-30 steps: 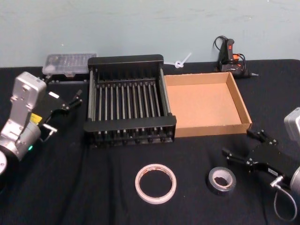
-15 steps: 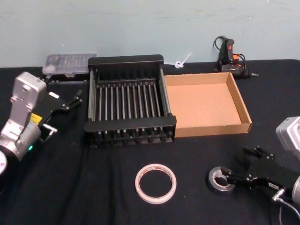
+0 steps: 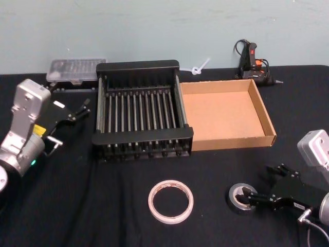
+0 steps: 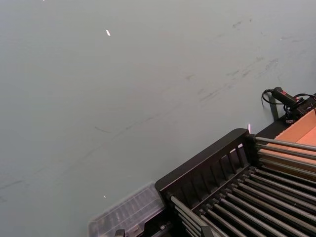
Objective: Pick up the white tape and place it into the black box , Pick up the silver tape and place it into the brown box.
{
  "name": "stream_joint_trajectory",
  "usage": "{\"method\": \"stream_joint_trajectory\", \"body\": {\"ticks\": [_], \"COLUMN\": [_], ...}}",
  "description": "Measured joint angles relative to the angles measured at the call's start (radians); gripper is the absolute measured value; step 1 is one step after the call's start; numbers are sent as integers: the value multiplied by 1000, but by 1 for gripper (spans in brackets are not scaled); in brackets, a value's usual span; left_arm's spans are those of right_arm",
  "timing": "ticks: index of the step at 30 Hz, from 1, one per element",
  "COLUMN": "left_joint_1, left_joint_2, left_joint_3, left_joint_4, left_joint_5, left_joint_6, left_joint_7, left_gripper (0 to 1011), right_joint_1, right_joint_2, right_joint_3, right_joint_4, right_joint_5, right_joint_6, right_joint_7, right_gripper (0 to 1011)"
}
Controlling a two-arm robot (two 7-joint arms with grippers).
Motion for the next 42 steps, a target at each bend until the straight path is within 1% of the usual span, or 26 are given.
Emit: {"method": "stream_joint_trajectory", "body": {"ticks": [9,17,30,42], "left_joint_1": [0,0,0,0], "left_joint_2": [0,0,0,0], "left_joint_3": [0,0,0,0], "left_joint_4": [0,0,0,0], "left_joint_5": [0,0,0,0], "left_joint_6": [0,0,0,0], "left_joint_7": [0,0,0,0], "left_gripper": [1001,1001,1001,1001], "right_joint_1": [33,52,62,65], "right_joint_2": [-21,-30,-43,-44], "right_joint_3": [-14,-25,-30,-33], "right_joint_4": [31,46,53,56], "right_joint_5": [-28,-42,-57,-63], "right_joint_6": [16,27,41,46], "right_joint_7": [24,39,44,44], "right_gripper": [1002,1002,1002,1002]}}
